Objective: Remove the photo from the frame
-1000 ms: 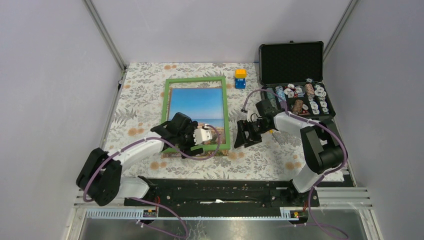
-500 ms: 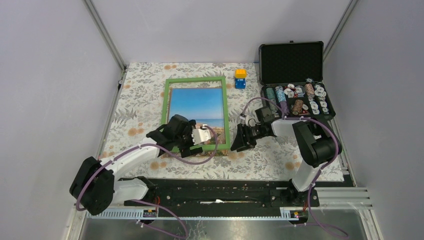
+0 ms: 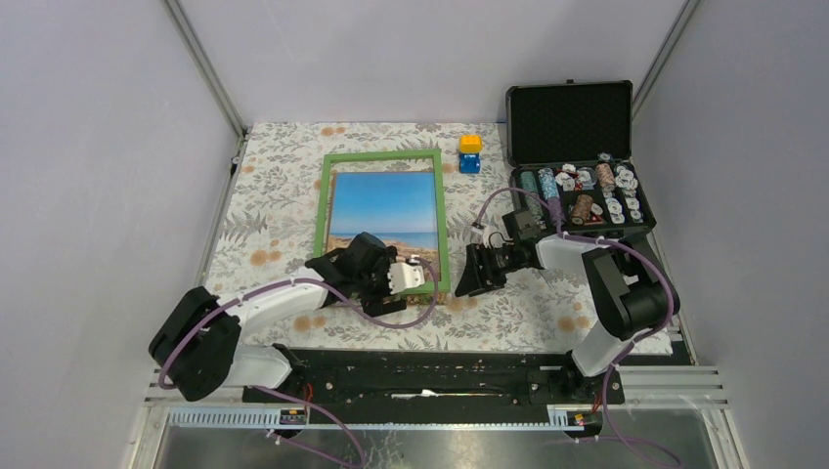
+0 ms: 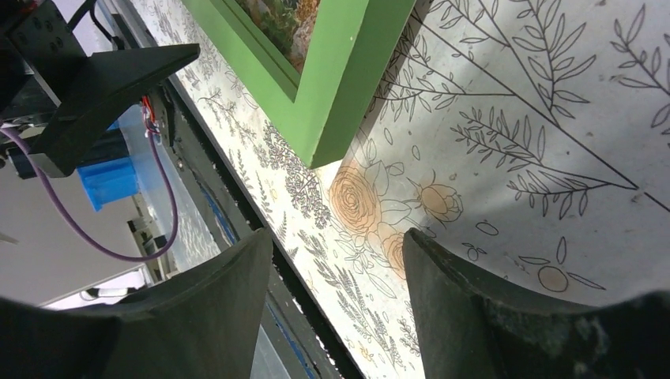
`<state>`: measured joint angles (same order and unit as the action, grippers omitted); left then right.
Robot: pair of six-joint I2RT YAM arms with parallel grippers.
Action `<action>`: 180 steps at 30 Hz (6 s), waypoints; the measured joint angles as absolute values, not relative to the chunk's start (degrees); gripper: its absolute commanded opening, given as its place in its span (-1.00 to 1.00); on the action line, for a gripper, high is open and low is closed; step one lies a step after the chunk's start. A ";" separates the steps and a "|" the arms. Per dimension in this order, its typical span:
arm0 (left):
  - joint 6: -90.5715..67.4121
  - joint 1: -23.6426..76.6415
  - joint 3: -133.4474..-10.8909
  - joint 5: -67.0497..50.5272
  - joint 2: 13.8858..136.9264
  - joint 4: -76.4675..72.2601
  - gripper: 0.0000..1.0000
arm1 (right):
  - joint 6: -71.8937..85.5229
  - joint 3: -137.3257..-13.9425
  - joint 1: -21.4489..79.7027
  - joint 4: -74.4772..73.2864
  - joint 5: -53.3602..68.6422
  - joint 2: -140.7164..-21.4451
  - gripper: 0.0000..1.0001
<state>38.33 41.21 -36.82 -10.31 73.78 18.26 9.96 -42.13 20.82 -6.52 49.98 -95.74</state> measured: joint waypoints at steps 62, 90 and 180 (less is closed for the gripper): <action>41.52 36.51 -47.24 -13.65 85.17 19.33 0.97 | 6.22 -42.94 20.82 -11.49 47.00 -93.82 0.41; 44.38 38.70 -48.31 -17.08 89.49 23.22 0.97 | 5.87 -44.10 20.82 -11.66 46.98 -95.13 0.44; 45.45 39.11 -50.33 -15.73 90.74 20.67 0.97 | 5.85 -46.24 20.82 -12.99 47.22 -97.14 0.50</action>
<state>45.45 39.11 -50.33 -15.73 90.74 20.67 5.85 -46.24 20.82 -12.99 47.22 -97.14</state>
